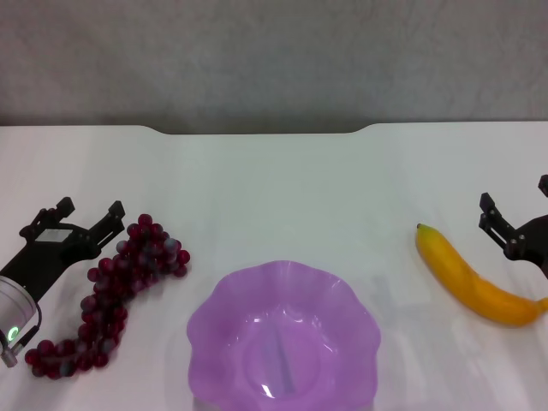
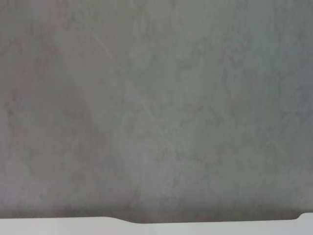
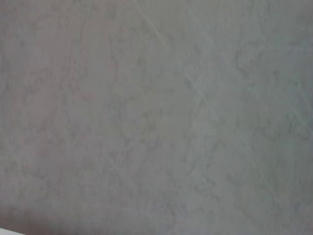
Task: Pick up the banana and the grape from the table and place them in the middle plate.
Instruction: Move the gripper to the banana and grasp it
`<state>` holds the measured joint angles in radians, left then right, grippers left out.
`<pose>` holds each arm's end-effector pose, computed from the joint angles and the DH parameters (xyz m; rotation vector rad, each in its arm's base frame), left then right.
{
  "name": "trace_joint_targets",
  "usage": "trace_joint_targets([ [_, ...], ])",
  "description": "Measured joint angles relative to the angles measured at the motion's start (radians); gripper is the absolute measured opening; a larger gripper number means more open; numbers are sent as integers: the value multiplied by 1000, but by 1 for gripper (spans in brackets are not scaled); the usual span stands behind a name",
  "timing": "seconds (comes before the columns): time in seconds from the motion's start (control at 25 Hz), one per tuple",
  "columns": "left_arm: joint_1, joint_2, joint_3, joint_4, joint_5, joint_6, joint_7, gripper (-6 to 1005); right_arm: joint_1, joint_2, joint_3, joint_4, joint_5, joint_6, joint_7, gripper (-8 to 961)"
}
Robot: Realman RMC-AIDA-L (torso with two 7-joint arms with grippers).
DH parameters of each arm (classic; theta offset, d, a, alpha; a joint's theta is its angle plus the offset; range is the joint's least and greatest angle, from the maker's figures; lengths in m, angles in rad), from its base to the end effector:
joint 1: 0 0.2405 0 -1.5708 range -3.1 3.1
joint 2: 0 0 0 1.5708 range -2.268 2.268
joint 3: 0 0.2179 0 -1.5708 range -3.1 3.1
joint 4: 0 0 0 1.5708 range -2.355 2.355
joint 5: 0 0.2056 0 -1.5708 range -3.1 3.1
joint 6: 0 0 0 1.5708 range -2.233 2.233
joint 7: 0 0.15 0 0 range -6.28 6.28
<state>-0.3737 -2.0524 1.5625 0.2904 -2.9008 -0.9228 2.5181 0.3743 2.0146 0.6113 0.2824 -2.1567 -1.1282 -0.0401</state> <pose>-0.3032 0.3297 -0.0003 -1.8056 -0.7929 -0.7220 0.2965 0.3066 -0.0057 -1.7258 0.4141 0.5603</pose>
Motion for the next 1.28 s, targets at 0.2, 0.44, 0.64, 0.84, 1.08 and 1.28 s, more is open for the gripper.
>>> trace_joint_targets([
  [0.2, -22, 0, -5, -34, 0, -1, -12, 893, 3, -1, -1, 0, 0, 1, 1, 891],
  [0.44, -21, 0, -5, -34, 0, -6, -12, 893, 7, -2, -3, 7, -2, 25, -1, 891],
  [0.64, -11, 1, -5, -39, 0, 1, -7, 893, 2, -15, -2, 90, -8, 60, -18, 891],
  [0.84, -9, 3, -13, -49, 0, 3, -9, 893, -48, -57, 45, 256, -8, 145, -145, 891],
  [1.08, -10, 5, -32, -57, 0, 4, -5, 894, -150, -116, 222, 610, -7, 493, -407, 891],
  [1.28, -11, 5, -33, -58, 0, 6, -4, 894, -231, -77, 492, 859, -9, 973, -631, 891],
])
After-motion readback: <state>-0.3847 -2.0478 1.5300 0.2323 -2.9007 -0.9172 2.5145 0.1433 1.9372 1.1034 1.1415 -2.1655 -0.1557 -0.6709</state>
